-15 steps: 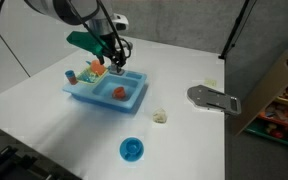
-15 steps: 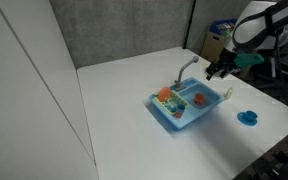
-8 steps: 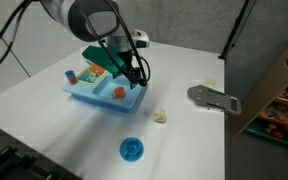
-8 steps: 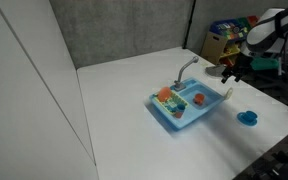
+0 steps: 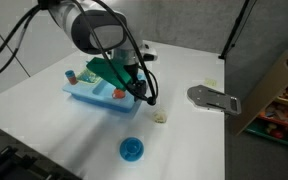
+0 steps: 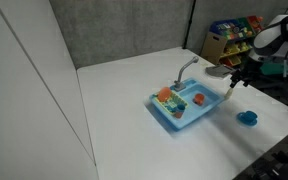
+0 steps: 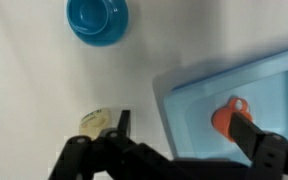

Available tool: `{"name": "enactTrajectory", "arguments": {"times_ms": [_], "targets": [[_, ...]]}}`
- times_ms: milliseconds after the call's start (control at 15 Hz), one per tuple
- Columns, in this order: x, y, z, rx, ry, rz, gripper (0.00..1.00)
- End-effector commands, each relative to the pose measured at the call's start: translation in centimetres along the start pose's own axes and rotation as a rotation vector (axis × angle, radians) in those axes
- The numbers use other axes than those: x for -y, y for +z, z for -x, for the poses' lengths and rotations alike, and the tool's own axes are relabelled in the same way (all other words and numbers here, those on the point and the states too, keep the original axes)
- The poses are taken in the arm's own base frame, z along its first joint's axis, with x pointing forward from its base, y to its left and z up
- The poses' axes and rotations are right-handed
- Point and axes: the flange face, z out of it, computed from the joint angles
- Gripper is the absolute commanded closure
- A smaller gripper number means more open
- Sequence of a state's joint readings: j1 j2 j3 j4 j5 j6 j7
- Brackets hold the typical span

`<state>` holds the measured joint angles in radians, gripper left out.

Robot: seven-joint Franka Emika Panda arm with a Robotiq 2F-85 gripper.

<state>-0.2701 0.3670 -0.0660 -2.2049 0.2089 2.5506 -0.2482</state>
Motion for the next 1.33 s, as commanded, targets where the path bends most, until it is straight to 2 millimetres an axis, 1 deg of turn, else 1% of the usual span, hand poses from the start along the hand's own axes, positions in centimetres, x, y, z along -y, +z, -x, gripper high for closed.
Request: {"name": "enactTrajectory", "arguments": {"times_ms": [0,267,400,733,1267], "targets": [[0.0,0.0,0.0,0.0,-0.005,-0.003,0.0],[0.2,0.0,0.0,0.0,-0.01,-0.005,0.0],[-0.3,0.3,0.3,0.002,0.002,0.022,0.0],[-2.6,1.6,1.3,0.018,0.018,0.06,0.0],[-6.4,5.5,4.9,0.036,0.027,0.123,0.0]]}}
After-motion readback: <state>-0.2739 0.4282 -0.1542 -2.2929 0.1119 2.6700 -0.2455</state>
